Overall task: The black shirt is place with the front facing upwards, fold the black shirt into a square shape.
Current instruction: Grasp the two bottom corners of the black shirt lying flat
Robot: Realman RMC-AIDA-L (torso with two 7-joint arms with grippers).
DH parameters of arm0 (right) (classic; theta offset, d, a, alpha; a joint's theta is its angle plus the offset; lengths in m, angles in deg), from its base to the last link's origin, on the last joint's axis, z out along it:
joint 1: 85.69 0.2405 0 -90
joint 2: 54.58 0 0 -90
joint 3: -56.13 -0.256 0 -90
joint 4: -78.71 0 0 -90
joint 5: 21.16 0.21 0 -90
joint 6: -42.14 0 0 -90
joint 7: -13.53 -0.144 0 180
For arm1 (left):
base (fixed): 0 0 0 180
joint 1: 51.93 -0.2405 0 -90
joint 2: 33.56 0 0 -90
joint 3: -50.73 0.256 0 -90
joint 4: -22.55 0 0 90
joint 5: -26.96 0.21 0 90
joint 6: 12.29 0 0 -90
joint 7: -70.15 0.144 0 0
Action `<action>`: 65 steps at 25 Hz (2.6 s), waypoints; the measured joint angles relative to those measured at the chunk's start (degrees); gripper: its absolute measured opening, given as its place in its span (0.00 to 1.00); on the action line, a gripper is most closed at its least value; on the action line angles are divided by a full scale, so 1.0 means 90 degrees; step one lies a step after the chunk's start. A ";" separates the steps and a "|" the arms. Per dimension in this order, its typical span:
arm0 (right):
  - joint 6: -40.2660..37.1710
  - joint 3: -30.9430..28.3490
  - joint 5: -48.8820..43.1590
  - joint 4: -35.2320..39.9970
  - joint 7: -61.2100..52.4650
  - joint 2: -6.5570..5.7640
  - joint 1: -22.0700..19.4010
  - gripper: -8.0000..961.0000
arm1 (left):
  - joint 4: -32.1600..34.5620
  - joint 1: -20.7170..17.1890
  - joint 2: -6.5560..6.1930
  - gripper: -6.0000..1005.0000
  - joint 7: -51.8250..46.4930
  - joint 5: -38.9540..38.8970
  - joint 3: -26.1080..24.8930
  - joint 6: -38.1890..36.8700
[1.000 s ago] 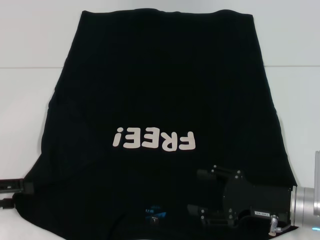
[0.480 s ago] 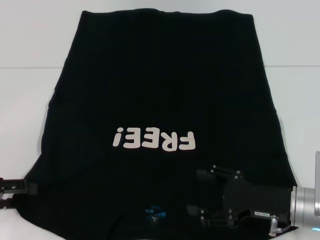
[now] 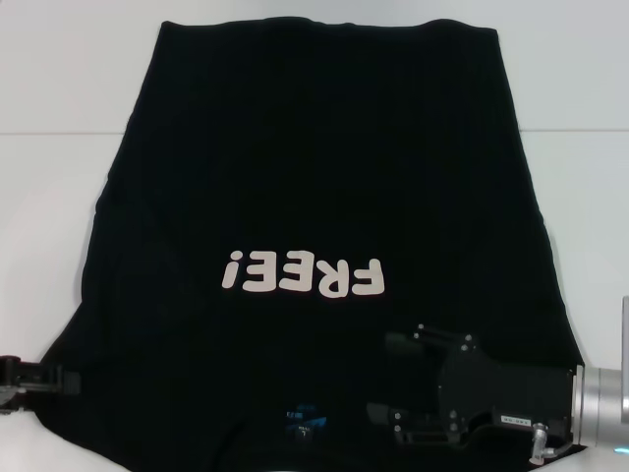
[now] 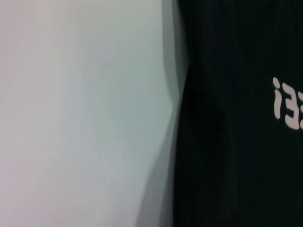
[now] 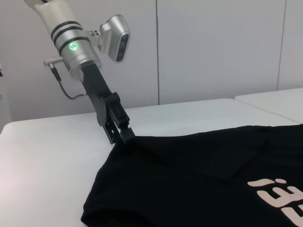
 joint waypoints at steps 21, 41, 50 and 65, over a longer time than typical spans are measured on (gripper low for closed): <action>-0.0060 -0.0045 0.0012 0.0014 -0.0046 -0.0007 0.0000 0.92 | 0.0340 -0.0064 0.0146 0.10 0.0112 -0.0010 0.0127 0.0100; -0.1858 0.0151 -0.1181 0.4015 -0.8467 -0.0459 -0.0075 0.92 | 0.0282 -0.0136 0.0073 0.03 0.0935 -0.0301 -0.0668 -0.0493; -0.2892 0.0114 -0.3175 0.4367 -1.1378 -0.0940 0.0365 0.92 | 0.0285 -0.0226 0.0105 0.03 0.1272 -0.0340 -0.0674 -0.0589; -0.2084 0.0400 -0.3970 0.3859 -1.1127 -0.0842 0.0314 0.92 | 0.0266 -0.0198 0.0148 0.03 0.1242 -0.0357 -0.0673 -0.0494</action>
